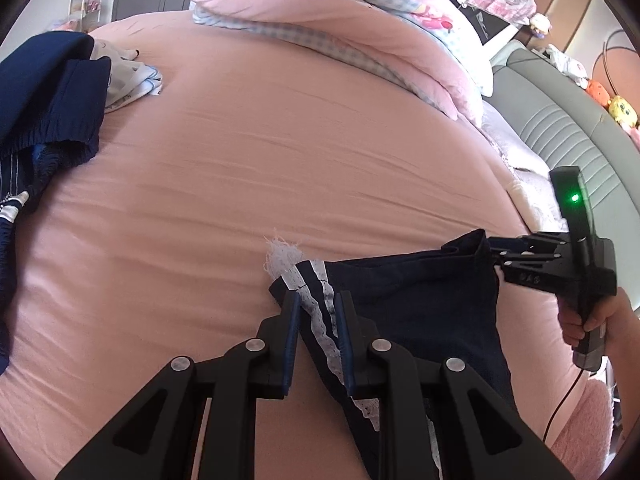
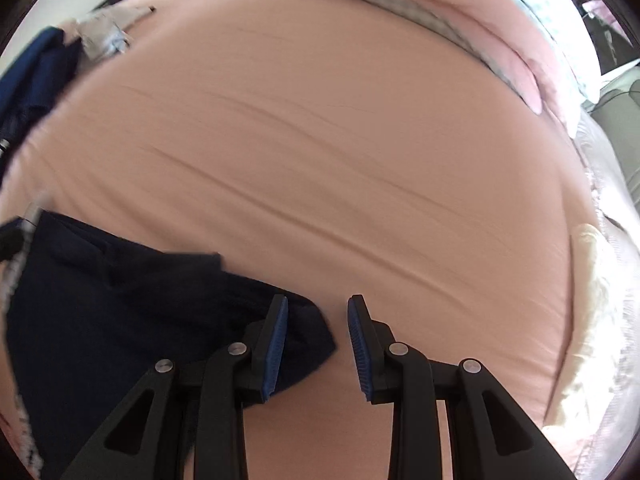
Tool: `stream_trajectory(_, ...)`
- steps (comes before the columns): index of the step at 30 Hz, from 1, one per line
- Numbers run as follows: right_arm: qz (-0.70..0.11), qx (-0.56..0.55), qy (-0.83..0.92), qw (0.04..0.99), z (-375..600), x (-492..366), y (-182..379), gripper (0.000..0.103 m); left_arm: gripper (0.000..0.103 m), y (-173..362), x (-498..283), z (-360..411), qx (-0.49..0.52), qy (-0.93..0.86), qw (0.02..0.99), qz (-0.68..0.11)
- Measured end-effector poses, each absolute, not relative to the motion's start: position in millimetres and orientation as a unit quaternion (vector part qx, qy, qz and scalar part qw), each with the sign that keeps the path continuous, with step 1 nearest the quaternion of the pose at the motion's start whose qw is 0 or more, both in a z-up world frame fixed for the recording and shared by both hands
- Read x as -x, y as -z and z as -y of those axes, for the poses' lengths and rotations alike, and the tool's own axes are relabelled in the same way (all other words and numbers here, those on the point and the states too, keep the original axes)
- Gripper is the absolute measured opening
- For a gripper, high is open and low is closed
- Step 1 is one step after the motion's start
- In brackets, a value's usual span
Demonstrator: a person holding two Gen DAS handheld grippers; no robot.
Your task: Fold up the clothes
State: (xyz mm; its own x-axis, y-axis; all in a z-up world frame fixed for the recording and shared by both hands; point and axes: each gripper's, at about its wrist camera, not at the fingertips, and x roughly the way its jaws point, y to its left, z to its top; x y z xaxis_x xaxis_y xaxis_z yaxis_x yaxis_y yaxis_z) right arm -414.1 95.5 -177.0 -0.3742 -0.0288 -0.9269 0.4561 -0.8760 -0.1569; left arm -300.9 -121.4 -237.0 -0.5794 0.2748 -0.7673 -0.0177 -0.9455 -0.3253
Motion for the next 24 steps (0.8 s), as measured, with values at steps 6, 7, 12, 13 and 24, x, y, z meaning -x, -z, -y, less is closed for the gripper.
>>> stream_trajectory(6,-0.115,-0.524,0.828,0.161,-117,411,156,0.035,0.016,237,304,118,0.444,-0.880,0.085,0.144)
stream_trajectory(7,-0.119,-0.518,0.829,0.171,-111,408,153,0.035,0.016,237,305,117,0.443,-0.880,0.086,0.145)
stream_trajectory(12,-0.182,-0.531,0.812,0.158,-89,404,168,0.036,0.016,242,307,116,0.454,-0.875,0.088,0.142)
stream_trajectory(13,-0.185,-0.537,0.811,0.143,-94,406,175,0.036,0.016,244,307,116,0.457,-0.874,0.088,0.142)
stream_trajectory(24,-0.113,-0.517,0.826,0.193,-102,407,147,0.045,0.016,245,307,111,0.461,-0.875,0.068,0.128)
